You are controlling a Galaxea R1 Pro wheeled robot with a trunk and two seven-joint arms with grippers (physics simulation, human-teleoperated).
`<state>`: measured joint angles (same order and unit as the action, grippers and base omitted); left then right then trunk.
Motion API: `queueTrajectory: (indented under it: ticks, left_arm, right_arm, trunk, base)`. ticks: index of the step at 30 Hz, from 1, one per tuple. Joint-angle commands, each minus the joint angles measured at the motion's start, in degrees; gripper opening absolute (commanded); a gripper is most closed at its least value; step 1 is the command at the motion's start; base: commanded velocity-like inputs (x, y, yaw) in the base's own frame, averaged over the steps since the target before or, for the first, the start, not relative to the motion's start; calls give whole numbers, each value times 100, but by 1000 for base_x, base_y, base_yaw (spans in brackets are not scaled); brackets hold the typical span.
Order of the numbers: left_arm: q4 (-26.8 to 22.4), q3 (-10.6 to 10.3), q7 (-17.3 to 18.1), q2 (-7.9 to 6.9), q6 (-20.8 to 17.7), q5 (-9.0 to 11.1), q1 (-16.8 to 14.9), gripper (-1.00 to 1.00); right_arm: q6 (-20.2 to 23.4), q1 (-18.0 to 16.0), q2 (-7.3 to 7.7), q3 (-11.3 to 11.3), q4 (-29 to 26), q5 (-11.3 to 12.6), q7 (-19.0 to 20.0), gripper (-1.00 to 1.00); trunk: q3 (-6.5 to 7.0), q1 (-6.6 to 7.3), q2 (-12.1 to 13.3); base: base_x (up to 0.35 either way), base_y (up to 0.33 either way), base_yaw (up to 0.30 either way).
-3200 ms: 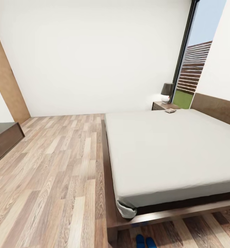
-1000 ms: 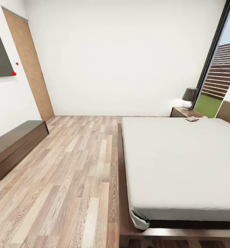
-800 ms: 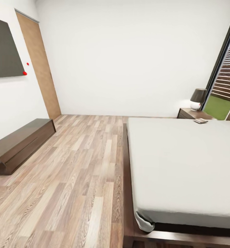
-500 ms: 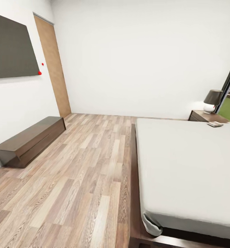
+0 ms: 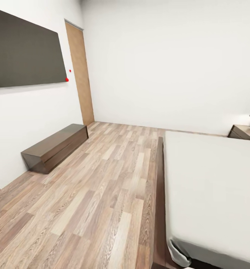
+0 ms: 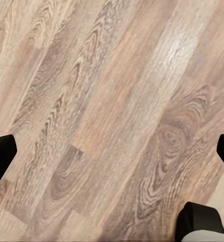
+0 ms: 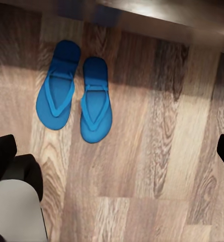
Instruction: In the bedroom, move the book from the bed onto either nightstand, and place the two sandals side by side next to the bed.
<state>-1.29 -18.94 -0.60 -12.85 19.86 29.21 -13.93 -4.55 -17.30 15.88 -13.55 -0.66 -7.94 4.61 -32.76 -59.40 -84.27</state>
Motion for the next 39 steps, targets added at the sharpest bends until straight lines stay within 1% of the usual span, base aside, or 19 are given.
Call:
queueTrajectory:
  ticks: [1, 13, 20, 25, 39]
  left_arm:
    - [4, -49, 68, 1, -29, 40, -4, 100]
    - [6, -49, 196, -5, -137, 40, -4, 100]
    - [-4, -49, 207, -7, -332, 40, -4, 100]
    - [-3, -49, 209, -7, -404, 45, -4, 100]
    - [-1, -49, 209, -7, -454, 48, -4, 100]
  right_arm:
    - [-20, -2, 0, -51, 4, -58, 16, 100]
    - [-20, -2, -5, -44, 4, -64, 17, 100]
    - [-20, -2, -6, -43, 4, -67, 18, 100]
    - [-20, -2, -6, -43, 4, -67, 17, 100]
    - [-20, -2, -10, -43, 4, -67, 19, 100]
  trunk:
    - [13, 23, 39]
    - [229, 287, 520]
    - [354, 440, 801]
    - [444, 550, 1001]
    - [695, 858, 1563]
  base:
    - [0, 0, 290]
    - [0, 0, 290]
    - [0, 0, 290]
    - [0, 0, 290]
    - [0, 0, 290]
